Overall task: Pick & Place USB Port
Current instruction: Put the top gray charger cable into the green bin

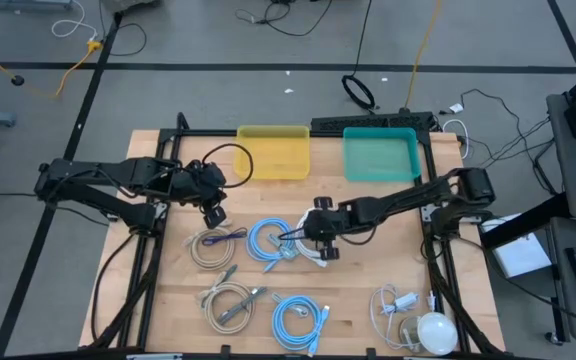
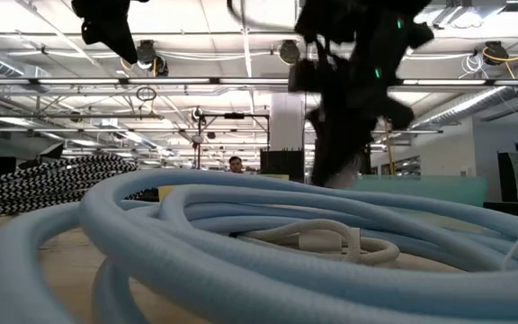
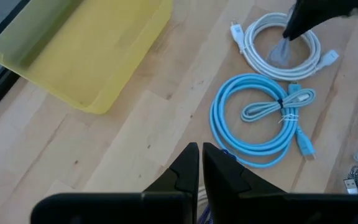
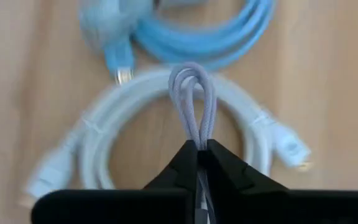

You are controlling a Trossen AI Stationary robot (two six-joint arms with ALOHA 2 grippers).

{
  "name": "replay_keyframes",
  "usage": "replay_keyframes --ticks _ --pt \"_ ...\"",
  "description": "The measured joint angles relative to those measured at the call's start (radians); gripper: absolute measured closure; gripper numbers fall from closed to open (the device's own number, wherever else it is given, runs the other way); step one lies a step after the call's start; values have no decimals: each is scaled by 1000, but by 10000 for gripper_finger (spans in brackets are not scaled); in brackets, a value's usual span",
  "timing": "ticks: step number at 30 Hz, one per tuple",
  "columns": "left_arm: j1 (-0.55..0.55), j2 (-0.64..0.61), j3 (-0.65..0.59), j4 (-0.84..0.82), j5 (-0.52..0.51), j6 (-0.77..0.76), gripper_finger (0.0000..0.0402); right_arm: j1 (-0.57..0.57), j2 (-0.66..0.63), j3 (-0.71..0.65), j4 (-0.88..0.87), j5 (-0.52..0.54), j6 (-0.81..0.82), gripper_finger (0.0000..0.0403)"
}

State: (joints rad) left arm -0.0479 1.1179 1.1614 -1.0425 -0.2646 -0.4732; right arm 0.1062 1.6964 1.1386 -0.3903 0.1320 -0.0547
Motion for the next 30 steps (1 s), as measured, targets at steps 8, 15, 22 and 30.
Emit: replay_keyframes --ticks 8,15,22,30 --pt "1 0 -2 -1 0 3 378 -15 -226 120 -133 375 18 396" --pt "1 0 -2 -1 -7 3 378 -157 -397 58 -523 657 105 397" --pt "1 0 -2 0 -8 8 378 -432 -433 -148 -592 629 192 397" --pt "0 0 -2 -1 8 -12 378 -632 -434 -277 -363 441 32 397"
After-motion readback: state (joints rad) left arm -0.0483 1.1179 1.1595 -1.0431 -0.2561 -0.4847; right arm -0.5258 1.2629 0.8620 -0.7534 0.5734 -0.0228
